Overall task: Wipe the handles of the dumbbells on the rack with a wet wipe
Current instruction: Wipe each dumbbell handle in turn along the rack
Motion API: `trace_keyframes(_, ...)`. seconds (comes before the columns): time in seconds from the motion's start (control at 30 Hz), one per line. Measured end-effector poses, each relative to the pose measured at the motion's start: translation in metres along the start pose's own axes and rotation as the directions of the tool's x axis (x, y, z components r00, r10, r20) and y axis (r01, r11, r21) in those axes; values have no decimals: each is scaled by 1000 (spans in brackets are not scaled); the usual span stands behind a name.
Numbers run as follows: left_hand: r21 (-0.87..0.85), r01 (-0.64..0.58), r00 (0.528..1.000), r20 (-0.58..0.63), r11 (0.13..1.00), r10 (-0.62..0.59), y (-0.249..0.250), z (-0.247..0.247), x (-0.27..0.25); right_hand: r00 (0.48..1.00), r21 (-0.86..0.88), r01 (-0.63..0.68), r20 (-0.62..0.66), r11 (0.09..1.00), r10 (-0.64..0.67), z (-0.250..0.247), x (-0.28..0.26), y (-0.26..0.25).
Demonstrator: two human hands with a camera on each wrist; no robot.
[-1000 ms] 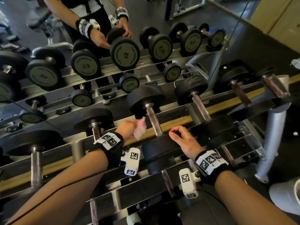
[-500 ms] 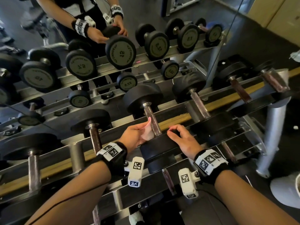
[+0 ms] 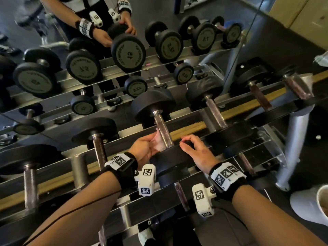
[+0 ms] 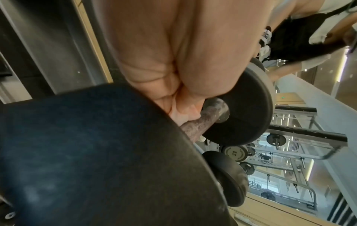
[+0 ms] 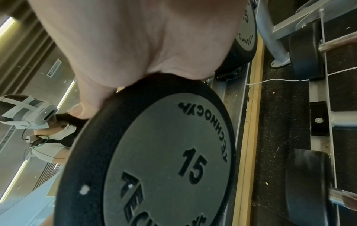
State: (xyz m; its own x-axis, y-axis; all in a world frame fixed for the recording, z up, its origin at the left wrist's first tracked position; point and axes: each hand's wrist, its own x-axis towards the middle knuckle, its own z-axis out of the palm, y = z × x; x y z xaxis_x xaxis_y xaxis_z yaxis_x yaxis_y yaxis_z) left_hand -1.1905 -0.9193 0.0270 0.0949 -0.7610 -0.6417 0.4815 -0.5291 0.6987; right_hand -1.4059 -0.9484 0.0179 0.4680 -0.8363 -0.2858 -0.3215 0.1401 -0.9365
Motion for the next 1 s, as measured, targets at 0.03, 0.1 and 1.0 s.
trace_keyframes(0.03,-12,10,1000,14,1000,-10,-1,-4,-3,1000,-5,0,-3,1000,0,0,1,1)
trace_keyframes(0.1,-42,34,999,26,999,-32,2,-13,-6,1000,-11,5,-4,1000,-5,0,2,3)
trace_keyframes(1.0,140,18,999,-43,990,-12,4,12,6,1000,52,5,14,999,-6,0,3,4)
